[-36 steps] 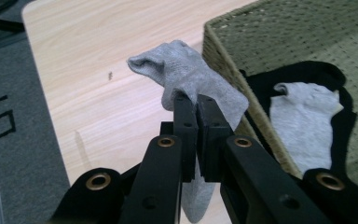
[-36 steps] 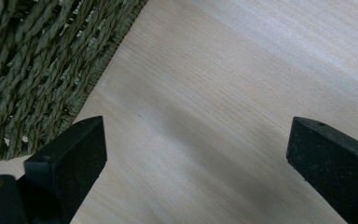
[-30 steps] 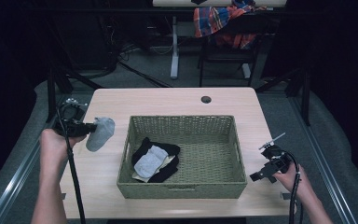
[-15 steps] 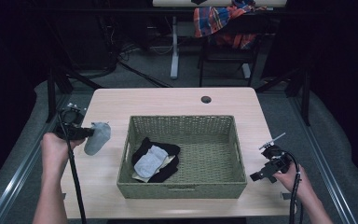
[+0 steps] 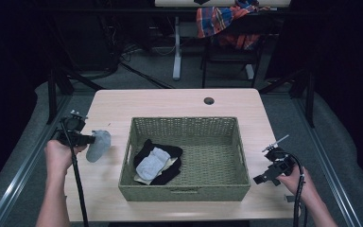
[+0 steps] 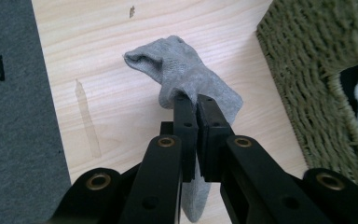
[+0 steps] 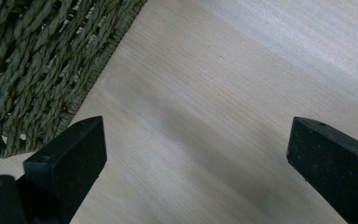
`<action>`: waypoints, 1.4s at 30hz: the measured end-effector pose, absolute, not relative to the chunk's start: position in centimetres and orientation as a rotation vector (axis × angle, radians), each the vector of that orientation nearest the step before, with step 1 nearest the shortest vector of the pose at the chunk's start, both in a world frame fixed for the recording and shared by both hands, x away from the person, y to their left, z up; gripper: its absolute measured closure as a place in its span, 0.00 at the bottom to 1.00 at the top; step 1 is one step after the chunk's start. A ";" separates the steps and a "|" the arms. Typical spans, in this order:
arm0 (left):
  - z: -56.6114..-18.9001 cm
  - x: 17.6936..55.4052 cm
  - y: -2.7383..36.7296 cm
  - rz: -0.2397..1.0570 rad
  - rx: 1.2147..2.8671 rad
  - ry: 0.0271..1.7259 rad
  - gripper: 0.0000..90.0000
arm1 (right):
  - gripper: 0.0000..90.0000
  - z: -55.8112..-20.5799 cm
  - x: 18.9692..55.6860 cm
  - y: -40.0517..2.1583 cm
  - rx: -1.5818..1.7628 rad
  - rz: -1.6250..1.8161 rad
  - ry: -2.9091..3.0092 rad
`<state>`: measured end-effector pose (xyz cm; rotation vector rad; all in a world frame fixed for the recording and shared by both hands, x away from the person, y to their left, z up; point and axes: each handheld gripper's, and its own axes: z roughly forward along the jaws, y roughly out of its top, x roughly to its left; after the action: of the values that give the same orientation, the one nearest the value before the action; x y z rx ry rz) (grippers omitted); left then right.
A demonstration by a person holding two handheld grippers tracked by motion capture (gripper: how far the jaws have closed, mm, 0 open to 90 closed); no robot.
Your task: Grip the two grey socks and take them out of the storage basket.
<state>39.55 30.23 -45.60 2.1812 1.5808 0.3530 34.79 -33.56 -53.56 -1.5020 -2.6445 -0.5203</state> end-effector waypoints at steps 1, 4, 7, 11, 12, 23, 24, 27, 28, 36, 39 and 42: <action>-45.9 39.7 30.3 0.346 2.185 1.584 0.98 | 0.05 -53.6 34.8 -33.6 -1.502 -0.521 -2.644; -46.8 39.9 30.2 0.335 2.199 1.605 0.98 | 0.05 -53.6 34.8 -33.6 -1.502 -0.526 -2.640; -47.6 40.1 30.3 0.320 2.198 1.636 0.98 | 0.05 -53.5 34.9 -33.7 -1.469 -0.504 -2.648; -48.6 40.4 30.4 0.276 2.211 1.654 0.98 | 0.05 -53.5 35.0 -33.7 -1.460 -0.494 -2.650; -48.9 40.5 30.4 0.260 2.215 1.660 0.98 | 0.05 -53.5 35.0 -33.7 -1.466 -0.502 -2.647; -50.1 40.9 31.0 0.117 2.239 1.713 0.83 | 0.05 -53.5 35.0 -33.7 -1.461 -0.497 -2.653; -49.8 40.8 31.1 0.110 2.229 1.726 0.77 | 0.05 -53.5 35.0 -33.7 -1.458 -0.498 -2.654; -48.4 40.6 30.9 0.147 2.183 1.741 0.56 | 0.05 -53.4 35.0 -33.7 -1.447 -0.492 -2.655; -47.7 40.5 30.8 0.155 2.163 1.734 0.50 | 0.05 -53.5 35.0 -33.7 -1.452 -0.492 -2.657; -44.0 39.6 27.9 0.220 2.165 1.566 0.17 | 0.05 -53.4 35.0 -33.6 -1.458 -0.503 -2.647; -43.3 39.4 26.4 0.232 2.186 1.506 0.11 | 0.05 -53.4 35.0 -33.7 -1.456 -0.496 -2.656; -42.7 39.1 25.0 0.233 2.194 1.440 0.08 | 0.05 -53.5 35.0 -33.7 -1.458 -0.526 -2.626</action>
<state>39.14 25.04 -42.68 2.1937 1.4397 0.2326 34.99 -33.68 -53.48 -1.4584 -2.6258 -0.5259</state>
